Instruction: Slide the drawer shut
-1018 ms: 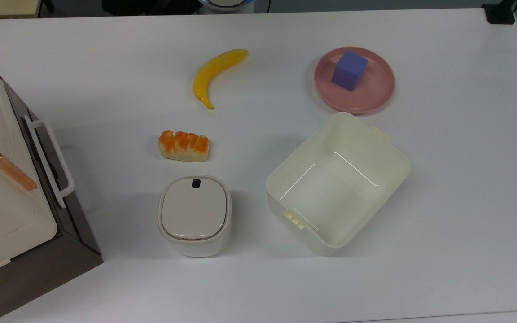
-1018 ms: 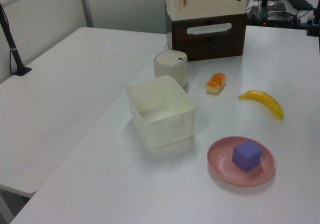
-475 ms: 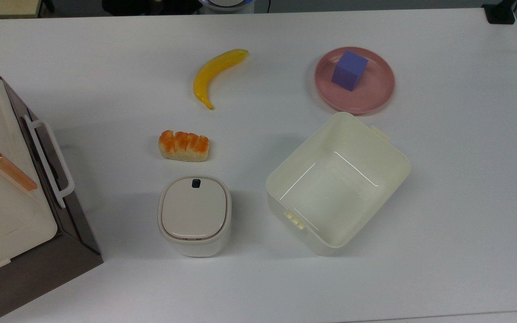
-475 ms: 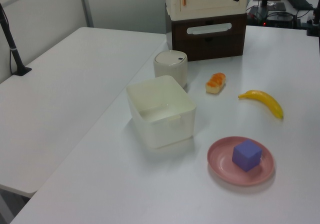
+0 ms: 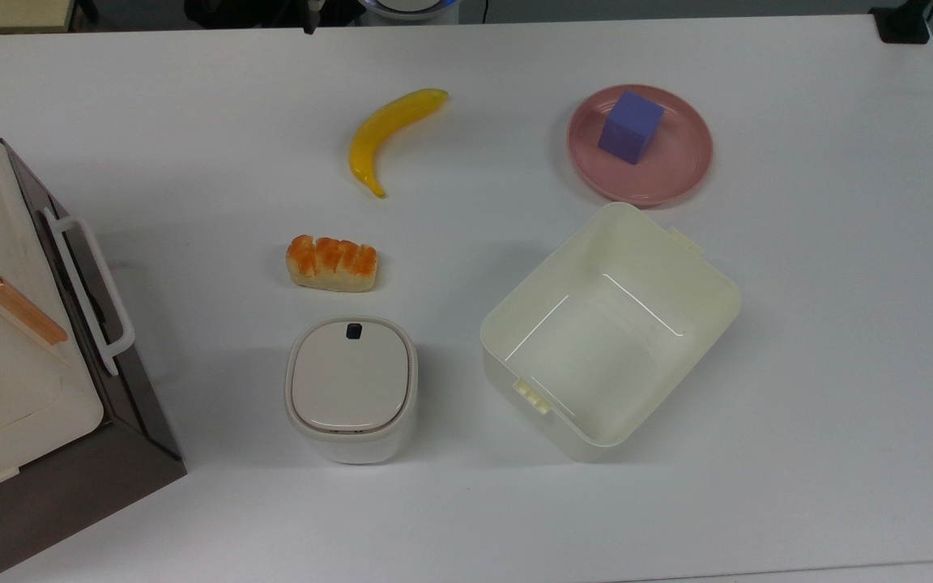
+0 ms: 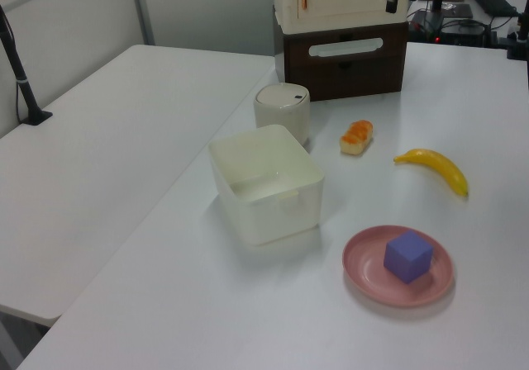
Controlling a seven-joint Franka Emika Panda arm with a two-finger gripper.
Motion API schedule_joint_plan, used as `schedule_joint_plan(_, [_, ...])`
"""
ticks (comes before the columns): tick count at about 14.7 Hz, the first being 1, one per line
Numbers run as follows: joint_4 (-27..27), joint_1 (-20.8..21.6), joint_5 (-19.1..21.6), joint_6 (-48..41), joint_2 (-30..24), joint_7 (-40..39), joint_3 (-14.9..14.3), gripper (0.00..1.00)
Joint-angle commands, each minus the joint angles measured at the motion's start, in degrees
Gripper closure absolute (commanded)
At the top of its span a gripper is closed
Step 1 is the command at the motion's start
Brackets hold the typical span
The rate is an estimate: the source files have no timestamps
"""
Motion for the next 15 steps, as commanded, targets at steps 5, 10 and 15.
schedule_joint_plan(5, [-1.5, 0.5, 3.0, 1.0, -0.8, 2.4, -0.3, 0.0])
schedule_joint_plan(10, [-0.8, 4.4, 4.0, 1.3, -0.8, 3.4, -4.5, 0.0])
schedule_joint_plan(15, [-0.2, 11.2, 4.0, 1.5, -0.5, 3.9, -11.6, 0.0])
